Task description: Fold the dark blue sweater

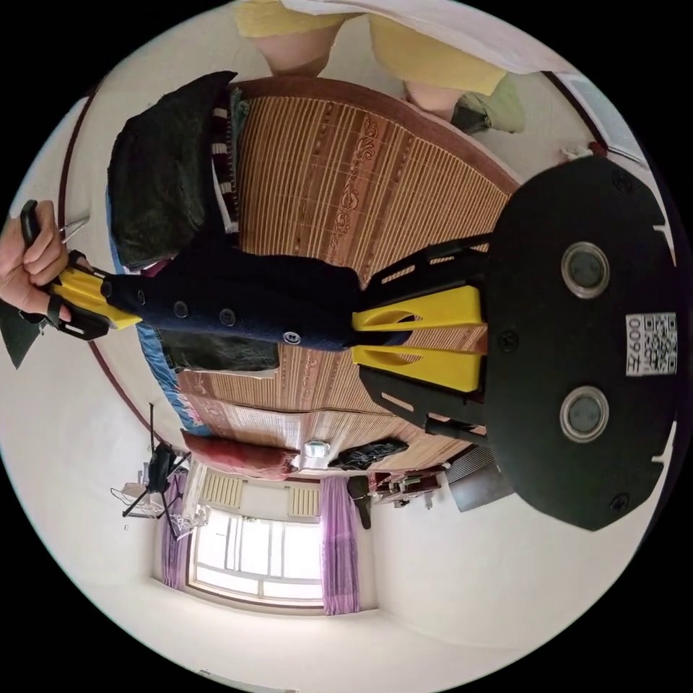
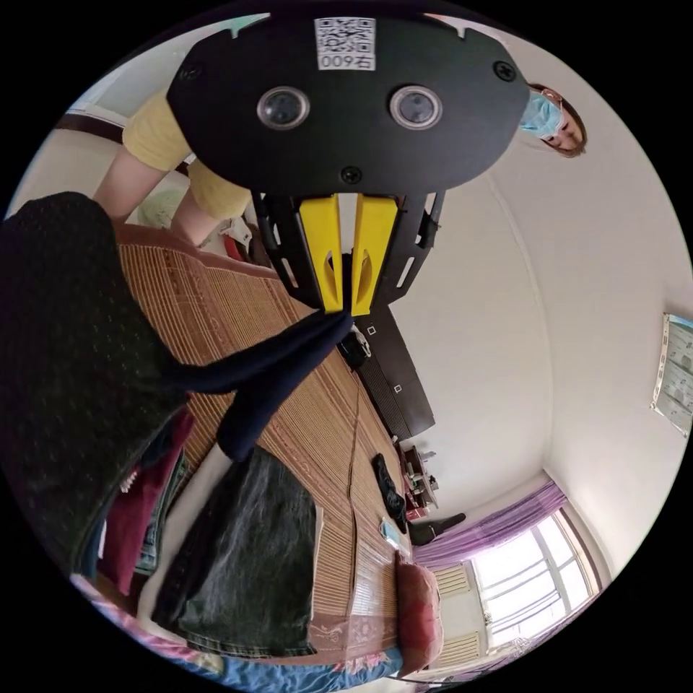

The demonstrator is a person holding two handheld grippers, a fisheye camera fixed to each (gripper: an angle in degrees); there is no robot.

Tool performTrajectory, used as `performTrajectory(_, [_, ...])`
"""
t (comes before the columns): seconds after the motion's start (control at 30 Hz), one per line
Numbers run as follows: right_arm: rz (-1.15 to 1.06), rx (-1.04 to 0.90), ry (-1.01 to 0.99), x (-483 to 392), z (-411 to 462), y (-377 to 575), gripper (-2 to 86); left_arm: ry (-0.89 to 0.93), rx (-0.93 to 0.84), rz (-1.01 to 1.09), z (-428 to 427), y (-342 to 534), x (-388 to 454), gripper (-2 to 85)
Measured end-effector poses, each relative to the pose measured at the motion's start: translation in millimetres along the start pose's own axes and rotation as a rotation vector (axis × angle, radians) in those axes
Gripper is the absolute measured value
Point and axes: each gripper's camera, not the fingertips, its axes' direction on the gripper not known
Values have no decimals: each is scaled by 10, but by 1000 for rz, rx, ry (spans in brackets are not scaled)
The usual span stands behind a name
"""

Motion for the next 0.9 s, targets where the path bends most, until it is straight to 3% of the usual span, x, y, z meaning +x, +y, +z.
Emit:
performTrajectory(0.3, [-38,-53,78,-463,-790,-695,-9,44,-62,-39,-659,-810,-682,29])
performTrajectory(0.57, [4,-5,66,-874,-1114,-1329,-9,108,-60,-80,-590,-1241,-1645,26])
performTrajectory(0.8, [-218,73,129,-1821,-1432,-2136,-8,-49,0,-103,-603,-2019,-2847,25])
performTrajectory(0.9, [-296,67,175,-1761,-1465,-2442,-8,-131,7,-102,-339,-2297,-2845,26])
